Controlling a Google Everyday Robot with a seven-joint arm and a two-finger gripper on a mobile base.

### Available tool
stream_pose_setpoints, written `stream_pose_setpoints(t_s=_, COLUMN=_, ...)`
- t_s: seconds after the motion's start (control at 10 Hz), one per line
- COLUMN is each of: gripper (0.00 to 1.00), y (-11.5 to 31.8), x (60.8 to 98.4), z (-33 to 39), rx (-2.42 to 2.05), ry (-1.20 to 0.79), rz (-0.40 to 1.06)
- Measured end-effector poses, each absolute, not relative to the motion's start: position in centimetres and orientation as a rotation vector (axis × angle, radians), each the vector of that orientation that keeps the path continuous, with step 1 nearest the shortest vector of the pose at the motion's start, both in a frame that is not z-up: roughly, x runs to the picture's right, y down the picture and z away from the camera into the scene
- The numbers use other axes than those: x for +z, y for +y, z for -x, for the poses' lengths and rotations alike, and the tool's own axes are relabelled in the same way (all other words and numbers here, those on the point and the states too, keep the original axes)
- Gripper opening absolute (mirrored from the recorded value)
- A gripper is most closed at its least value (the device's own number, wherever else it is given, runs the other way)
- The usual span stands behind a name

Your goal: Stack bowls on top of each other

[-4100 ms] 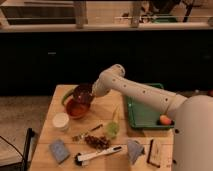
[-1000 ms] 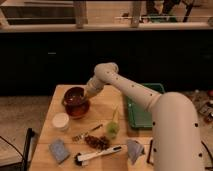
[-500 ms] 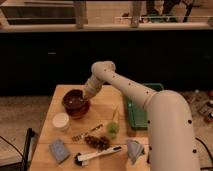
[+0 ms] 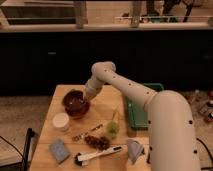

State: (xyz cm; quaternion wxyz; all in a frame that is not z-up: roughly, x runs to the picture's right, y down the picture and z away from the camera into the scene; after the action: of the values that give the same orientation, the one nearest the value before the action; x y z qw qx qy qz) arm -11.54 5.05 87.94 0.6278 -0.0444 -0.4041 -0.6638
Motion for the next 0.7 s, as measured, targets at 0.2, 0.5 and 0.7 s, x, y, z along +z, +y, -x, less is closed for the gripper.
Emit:
stream_pose_setpoints(t_s=0.2, gripper=0.68, y=4.97, x=88.02, z=11.81, rx=-1.532, ry=-0.939, rz=0.095)
stream_pose_setpoints(t_s=0.5, gripper=0.80, y=4.82, x=88.14, z=12.08, rx=-1.546, ry=-0.949, rz=0.091)
stream_pose_setpoints(t_s=0.7, gripper=0.80, y=4.68, x=88.09, z=11.54, rx=-1.543, ry=-0.942, rz=0.090)
